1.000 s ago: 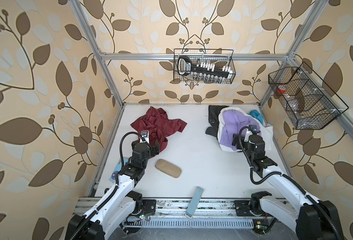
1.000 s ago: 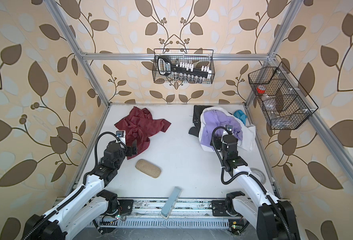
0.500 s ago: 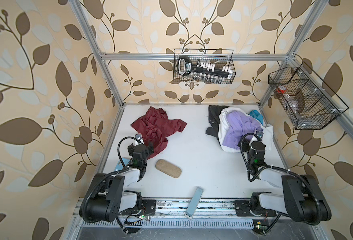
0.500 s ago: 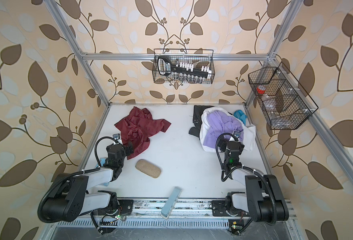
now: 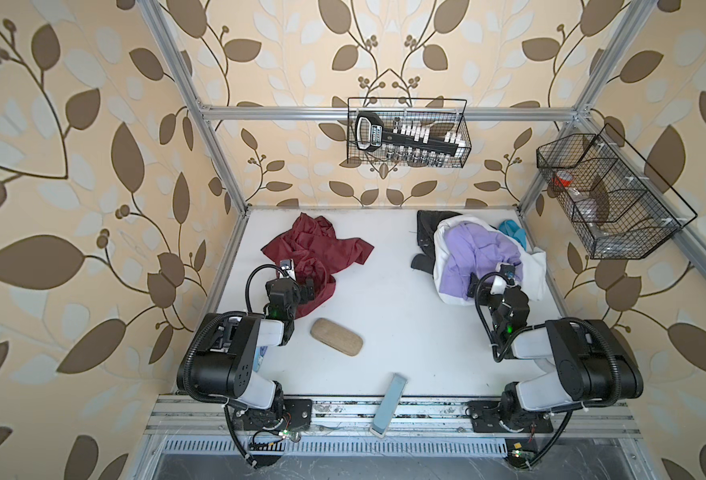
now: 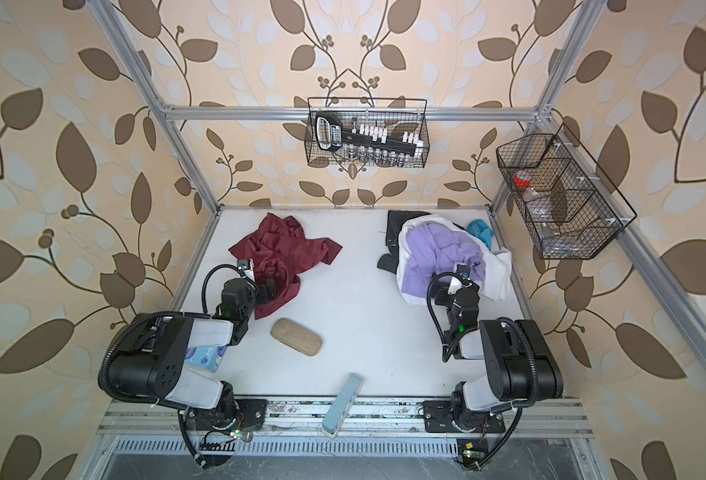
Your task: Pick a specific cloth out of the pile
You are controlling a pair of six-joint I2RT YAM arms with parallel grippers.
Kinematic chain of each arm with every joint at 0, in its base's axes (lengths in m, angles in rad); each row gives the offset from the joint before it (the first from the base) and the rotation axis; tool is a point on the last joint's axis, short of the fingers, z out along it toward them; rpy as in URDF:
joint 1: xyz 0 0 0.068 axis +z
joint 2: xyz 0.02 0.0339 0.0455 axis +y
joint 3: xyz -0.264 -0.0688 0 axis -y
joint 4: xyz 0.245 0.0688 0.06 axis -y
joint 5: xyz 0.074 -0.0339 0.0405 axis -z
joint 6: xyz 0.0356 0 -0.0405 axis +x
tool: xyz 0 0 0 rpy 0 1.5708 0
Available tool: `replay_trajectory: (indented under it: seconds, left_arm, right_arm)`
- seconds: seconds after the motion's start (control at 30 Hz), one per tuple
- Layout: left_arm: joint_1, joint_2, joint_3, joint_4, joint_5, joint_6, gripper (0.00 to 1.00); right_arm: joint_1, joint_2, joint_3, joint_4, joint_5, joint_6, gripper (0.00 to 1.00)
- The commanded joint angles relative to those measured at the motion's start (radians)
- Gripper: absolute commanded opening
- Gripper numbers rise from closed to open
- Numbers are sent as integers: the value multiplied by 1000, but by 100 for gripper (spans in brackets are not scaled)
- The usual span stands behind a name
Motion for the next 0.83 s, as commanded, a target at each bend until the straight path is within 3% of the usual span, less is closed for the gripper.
replay_trajectory:
  seconds: [0.0,0.8]
  left_arm:
    - [23,9,41,-60,41,-13,98]
    - [26,5,39,-59,46,-14,99]
  right_arm:
    - [-10,8,25,14,-114,-36,99]
    - [-11,7,28,8,-112,-33,100]
